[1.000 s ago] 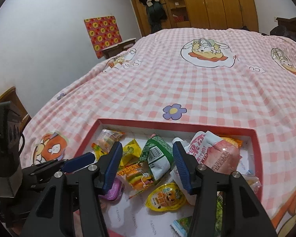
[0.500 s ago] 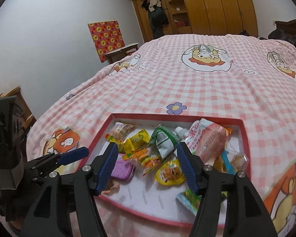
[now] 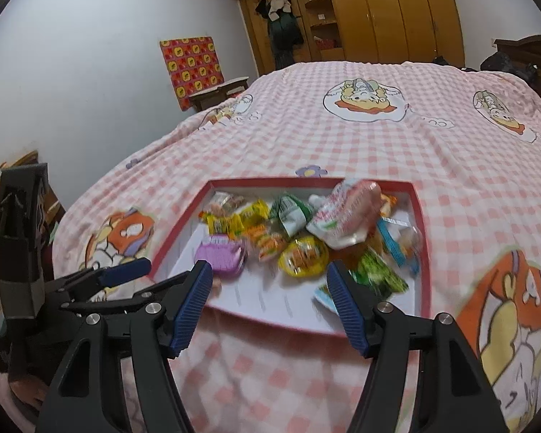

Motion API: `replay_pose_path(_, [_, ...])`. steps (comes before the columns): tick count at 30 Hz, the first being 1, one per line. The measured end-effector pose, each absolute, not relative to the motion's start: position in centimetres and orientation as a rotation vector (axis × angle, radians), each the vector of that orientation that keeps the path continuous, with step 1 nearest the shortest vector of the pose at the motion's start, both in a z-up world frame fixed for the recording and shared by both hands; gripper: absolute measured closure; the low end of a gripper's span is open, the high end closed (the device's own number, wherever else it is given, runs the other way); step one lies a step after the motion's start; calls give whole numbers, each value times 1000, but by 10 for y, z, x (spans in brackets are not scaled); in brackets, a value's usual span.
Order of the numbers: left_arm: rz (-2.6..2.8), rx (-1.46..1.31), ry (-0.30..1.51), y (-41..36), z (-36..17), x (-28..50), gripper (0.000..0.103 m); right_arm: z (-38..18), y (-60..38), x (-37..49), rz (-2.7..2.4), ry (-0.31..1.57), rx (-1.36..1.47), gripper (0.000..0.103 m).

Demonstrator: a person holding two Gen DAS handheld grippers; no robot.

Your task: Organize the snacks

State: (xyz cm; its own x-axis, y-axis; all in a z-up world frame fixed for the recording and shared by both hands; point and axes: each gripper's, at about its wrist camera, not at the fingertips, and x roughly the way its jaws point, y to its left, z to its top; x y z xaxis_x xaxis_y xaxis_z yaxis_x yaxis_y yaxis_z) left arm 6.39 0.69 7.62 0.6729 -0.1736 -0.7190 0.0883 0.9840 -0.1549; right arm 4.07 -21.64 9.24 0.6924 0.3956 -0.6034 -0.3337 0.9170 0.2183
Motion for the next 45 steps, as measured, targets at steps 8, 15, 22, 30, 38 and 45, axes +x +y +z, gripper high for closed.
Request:
replay_pose_path(8, [-138,-76,838,-3,62,55,24,73,-226,27,383,738,92,35])
replay_pose_path(15, [-118,-34,866,-16,44,59,23,48,-235,27,335,789,94,35])
replay_pose_path(22, [-105,7,883,-25,29,65,23,32,-241,32,302,817,99,35])
replay_pose_path(30, [-95,5,898,-25,18,69,21,16,-240,40,285,857,98,35])
replay_pose_path(38, [-90,9,887,-26,15,68,19,11,-242,39,287,848,107,35])
replay_pose_path(45, [-89,10,887,-27,15,68,19,10,-242,38,287,840,109,35])
